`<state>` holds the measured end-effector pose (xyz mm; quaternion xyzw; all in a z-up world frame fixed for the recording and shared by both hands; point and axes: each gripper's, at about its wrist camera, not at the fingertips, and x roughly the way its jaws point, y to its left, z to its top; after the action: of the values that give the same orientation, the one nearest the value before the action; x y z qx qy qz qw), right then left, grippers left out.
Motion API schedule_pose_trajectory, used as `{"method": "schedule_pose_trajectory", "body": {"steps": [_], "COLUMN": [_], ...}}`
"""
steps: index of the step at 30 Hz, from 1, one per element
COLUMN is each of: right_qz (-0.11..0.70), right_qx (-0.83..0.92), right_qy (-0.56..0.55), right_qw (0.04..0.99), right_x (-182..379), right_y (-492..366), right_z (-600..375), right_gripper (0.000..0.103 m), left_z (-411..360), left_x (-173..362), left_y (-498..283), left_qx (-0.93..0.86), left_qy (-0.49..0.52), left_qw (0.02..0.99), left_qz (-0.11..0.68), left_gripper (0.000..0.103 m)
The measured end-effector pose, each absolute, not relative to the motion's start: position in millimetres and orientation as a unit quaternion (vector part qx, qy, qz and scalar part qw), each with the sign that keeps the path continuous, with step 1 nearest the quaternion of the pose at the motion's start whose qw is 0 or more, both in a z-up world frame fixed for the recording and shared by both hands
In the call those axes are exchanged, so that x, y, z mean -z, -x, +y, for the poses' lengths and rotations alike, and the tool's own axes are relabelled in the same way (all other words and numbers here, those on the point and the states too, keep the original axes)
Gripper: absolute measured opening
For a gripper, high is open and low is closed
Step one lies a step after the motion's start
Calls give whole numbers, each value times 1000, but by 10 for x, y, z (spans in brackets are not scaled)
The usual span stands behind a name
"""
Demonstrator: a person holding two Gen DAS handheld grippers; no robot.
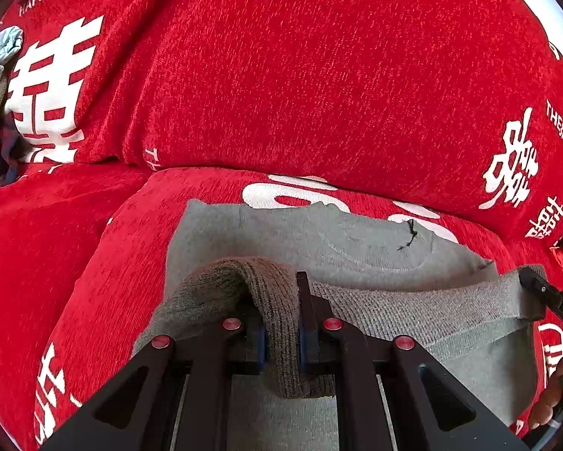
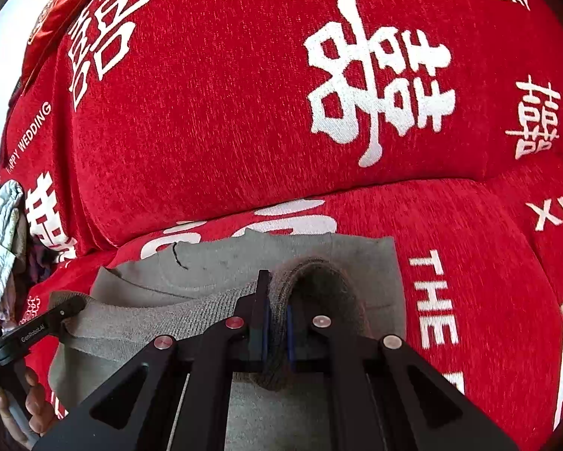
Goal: Fold small clothes
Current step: 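Lift the held hem with both grippers and fold it toward the collar, then lower the folded hem onto the sweater near the collar with both grippers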
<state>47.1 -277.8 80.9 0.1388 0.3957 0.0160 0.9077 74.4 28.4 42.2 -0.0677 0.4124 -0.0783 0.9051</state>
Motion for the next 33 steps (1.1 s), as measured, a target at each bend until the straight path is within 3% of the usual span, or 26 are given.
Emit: {"method": "schedule_pose_trajectory", "body": {"steps": [33], "right_qz": [456], "right_qx": [10], "right_qy": [-162], "right_qw": [875], "right_x": [-293], "right_y": [-1065], "right_z": [-2964], "right_gripper": [7], "left_z": [111], "left_x": [-40], "left_y": [-1446], "left_qx": [72], "left_qy": [58], "left_qw": [869], "left_qz": [486], "left_gripper": [15]}}
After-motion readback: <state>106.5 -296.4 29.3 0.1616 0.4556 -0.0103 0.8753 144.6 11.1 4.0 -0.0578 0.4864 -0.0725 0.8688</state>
